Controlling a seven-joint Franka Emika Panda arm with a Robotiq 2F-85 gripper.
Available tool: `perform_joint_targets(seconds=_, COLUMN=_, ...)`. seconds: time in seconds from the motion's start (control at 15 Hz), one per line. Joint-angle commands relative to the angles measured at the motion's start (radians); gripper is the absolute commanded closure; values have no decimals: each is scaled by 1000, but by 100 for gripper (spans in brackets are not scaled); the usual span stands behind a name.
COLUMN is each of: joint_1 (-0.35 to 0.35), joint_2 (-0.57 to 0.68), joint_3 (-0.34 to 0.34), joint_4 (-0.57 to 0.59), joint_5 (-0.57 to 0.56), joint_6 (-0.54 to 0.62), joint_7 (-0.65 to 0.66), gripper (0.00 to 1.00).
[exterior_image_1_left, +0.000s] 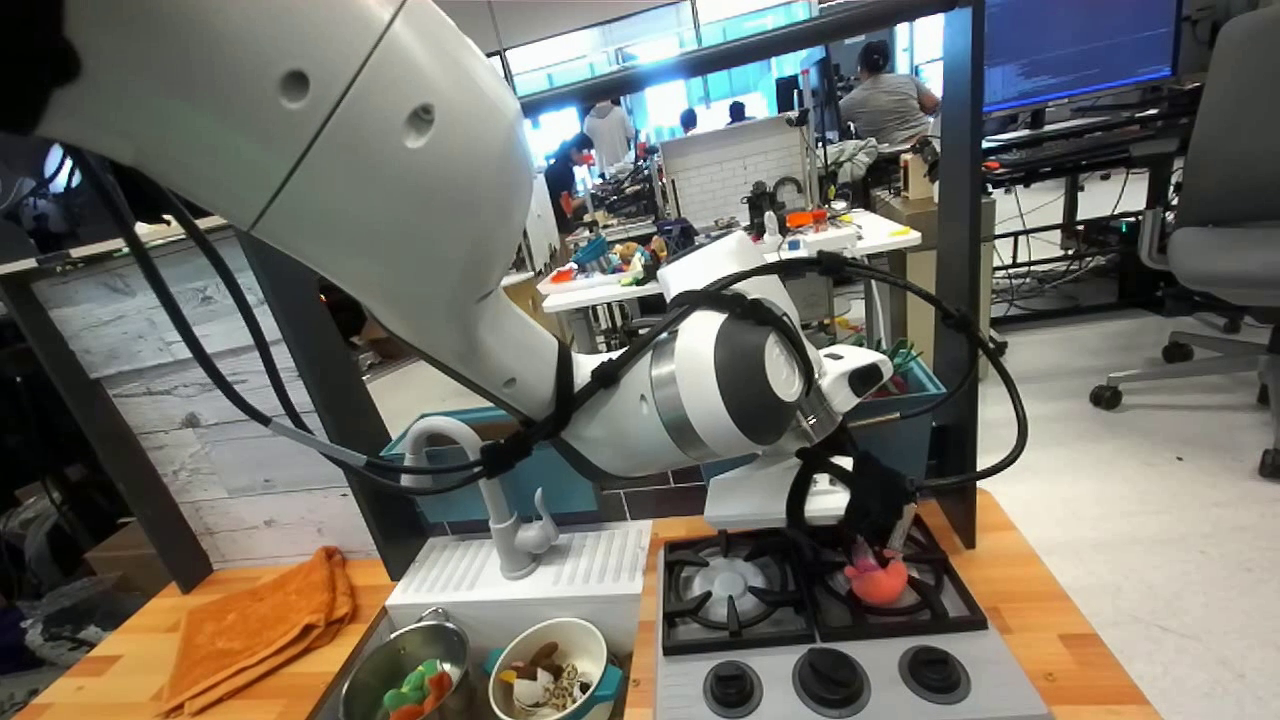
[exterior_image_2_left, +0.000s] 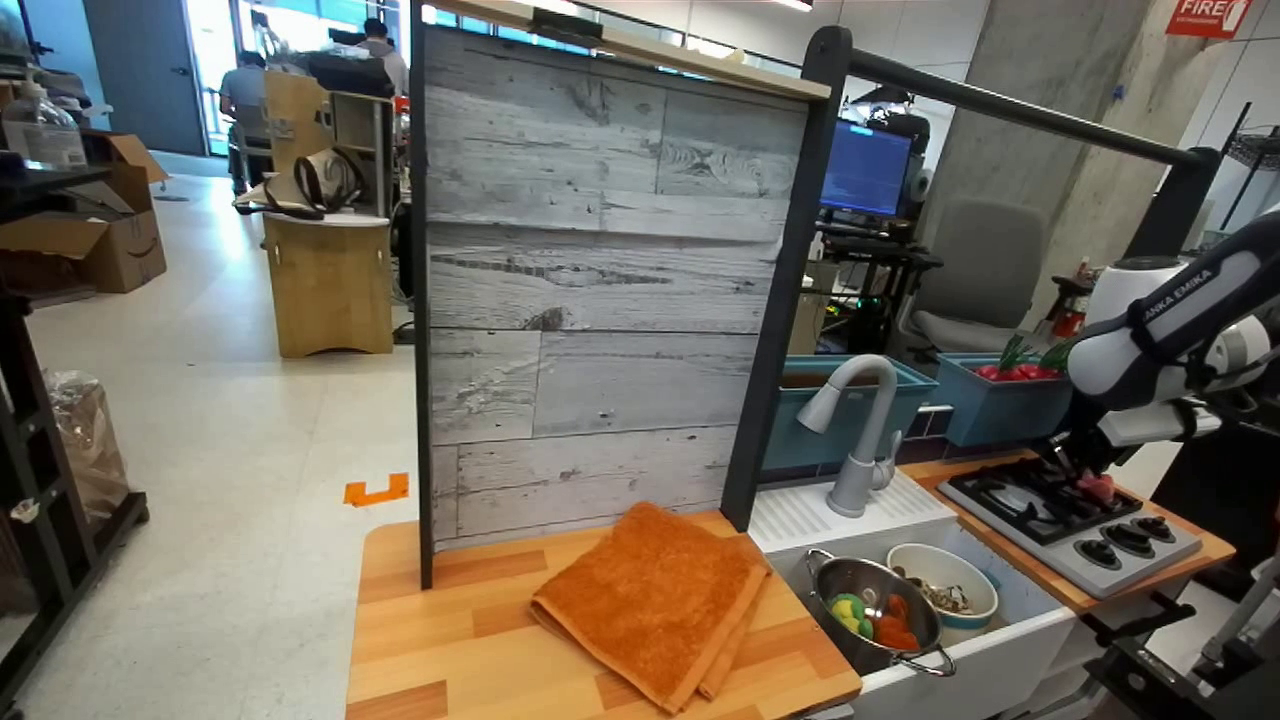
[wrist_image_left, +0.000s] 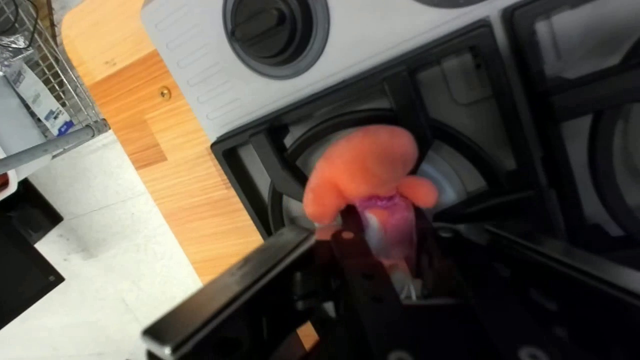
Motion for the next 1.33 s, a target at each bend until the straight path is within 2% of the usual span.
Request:
perform_joint_targets(seconds=0.0, joint_1=-12, joint_2=-28, joint_3=20, joint_4=-5, joint_5=9, joint_6=-12, joint_7=-21, gripper=97)
perform_joint_targets(seconds=0.2, joint_1=22, joint_2=-137, joint_3=19, joint_4=-134, joint_5=-14, joint_6=54, joint_7=-57, gripper=97)
perform_joint_targets(seconds=0.33, joint_1=35, joint_2=-236, joint_3=46, joint_4=-247, joint_5=-20, joint_6=124, joint_7=-119, gripper=96)
perform_joint_targets(seconds=0.47, joint_1=4, joint_2=-312, joint_3=139, joint_4=-326, joint_5=-6, joint_6=176, joint_7=-236, gripper=96)
perform_joint_targets(seconds=0.8, joint_1=-26, joint_2=-452, joint_3=312, joint_4=-567, joint_5=-23, joint_6=335, joint_7=-414, gripper=96)
perform_joint_targets(seconds=1.0, joint_1=-38, joint_2=-510, joint_3=413, joint_4=-731, joint_5=-44, joint_6=411, joint_7=-497, gripper=96)
perform_joint_targets(seconds=1.27, joint_1=-11, joint_2=-564, joint_3=513, joint_4=-946, joint_5=-110, joint_6=499, joint_7=-544, gripper=96)
